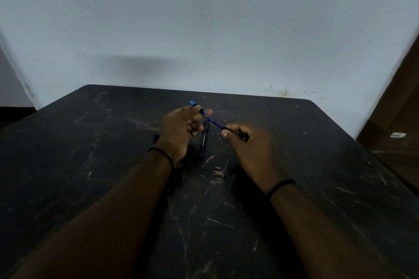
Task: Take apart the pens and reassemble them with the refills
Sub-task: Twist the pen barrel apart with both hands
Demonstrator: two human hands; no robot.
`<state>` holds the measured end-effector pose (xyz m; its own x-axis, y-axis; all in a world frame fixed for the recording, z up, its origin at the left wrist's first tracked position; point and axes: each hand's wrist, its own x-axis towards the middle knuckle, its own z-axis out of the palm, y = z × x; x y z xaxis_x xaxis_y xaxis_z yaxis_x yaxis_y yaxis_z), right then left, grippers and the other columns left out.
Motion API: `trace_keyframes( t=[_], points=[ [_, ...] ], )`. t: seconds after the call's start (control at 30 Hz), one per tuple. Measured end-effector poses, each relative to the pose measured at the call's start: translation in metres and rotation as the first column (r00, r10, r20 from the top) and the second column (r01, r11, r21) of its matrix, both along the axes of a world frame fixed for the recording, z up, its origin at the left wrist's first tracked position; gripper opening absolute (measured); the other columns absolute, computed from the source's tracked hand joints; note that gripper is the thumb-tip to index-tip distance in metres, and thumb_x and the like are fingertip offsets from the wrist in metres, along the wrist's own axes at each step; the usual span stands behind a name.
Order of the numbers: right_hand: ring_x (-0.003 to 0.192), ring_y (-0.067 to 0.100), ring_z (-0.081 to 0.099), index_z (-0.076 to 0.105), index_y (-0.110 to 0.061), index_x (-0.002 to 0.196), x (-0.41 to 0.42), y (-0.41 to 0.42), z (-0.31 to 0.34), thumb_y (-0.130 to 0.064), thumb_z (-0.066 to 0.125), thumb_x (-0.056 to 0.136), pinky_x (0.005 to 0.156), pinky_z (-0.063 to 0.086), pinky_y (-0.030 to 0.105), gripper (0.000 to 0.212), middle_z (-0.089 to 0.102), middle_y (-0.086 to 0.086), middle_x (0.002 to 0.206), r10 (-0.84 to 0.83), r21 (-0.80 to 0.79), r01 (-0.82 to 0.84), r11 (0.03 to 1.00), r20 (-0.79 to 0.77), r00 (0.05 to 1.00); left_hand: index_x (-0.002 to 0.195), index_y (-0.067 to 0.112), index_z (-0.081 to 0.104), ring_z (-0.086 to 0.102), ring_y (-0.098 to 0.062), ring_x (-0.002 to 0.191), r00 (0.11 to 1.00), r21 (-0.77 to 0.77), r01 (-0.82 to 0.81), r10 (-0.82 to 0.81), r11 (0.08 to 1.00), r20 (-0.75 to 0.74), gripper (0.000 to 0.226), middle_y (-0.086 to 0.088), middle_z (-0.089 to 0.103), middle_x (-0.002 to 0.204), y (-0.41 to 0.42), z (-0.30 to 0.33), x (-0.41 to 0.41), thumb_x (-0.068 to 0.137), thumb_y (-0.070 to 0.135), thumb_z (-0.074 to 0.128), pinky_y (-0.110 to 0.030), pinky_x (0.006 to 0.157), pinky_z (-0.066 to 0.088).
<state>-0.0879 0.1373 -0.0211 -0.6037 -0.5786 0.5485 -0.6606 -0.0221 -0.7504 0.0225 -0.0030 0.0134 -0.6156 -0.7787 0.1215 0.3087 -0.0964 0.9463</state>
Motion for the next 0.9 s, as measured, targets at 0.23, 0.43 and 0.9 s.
trace_keyframes(
  t=[0.23, 0.43, 0.9],
  points=[
    [0.077, -0.005, 0.063, 0.077, -0.028, 0.096, 0.001, 0.002, 0.003, -0.033, 0.070, 0.090, 0.069, 0.045, 0.018, 0.011, 0.070, -0.019, 0.080, -0.038, 0.029, 0.037, 0.999, 0.015, 0.999, 0.084, 0.013, 0.061, 0.053, -0.014, 0.057, 0.999, -0.008, 0.051, -0.051, 0.999, 0.001, 0.012, -0.011, 0.077, 0.101, -0.001, -0.003, -0.002, 0.094, 0.020, 0.059, -0.028, 0.060, 0.040],
    [0.077, -0.003, 0.064, 0.075, -0.032, 0.090, 0.004, 0.003, 0.006, -0.031, 0.070, 0.091, 0.073, 0.052, 0.024, 0.005, 0.070, -0.017, 0.079, -0.036, 0.028, 0.035, 0.999, 0.013, 0.999, 0.082, 0.016, 0.063, 0.053, -0.012, 0.054, 0.998, 0.047, 0.053, -0.052, 0.997, -0.032, 0.012, -0.010, 0.077, 0.101, -0.004, -0.004, -0.003, 0.093, 0.020, 0.059, -0.027, 0.058, 0.040],
    [0.085, -0.003, 0.066, 0.077, -0.026, 0.104, 0.004, 0.004, 0.007, -0.033, 0.070, 0.091, 0.081, 0.055, 0.026, 0.016, 0.073, -0.016, 0.090, -0.084, 0.021, 0.084, 0.996, 0.014, 0.996, 0.085, 0.012, 0.063, 0.048, -0.014, 0.055, 0.992, -0.063, 0.127, -0.125, 0.990, 0.036, 0.010, -0.018, 0.074, 0.106, 0.012, -0.007, -0.011, 0.093, 0.016, 0.062, -0.028, 0.055, 0.034]
  ],
)
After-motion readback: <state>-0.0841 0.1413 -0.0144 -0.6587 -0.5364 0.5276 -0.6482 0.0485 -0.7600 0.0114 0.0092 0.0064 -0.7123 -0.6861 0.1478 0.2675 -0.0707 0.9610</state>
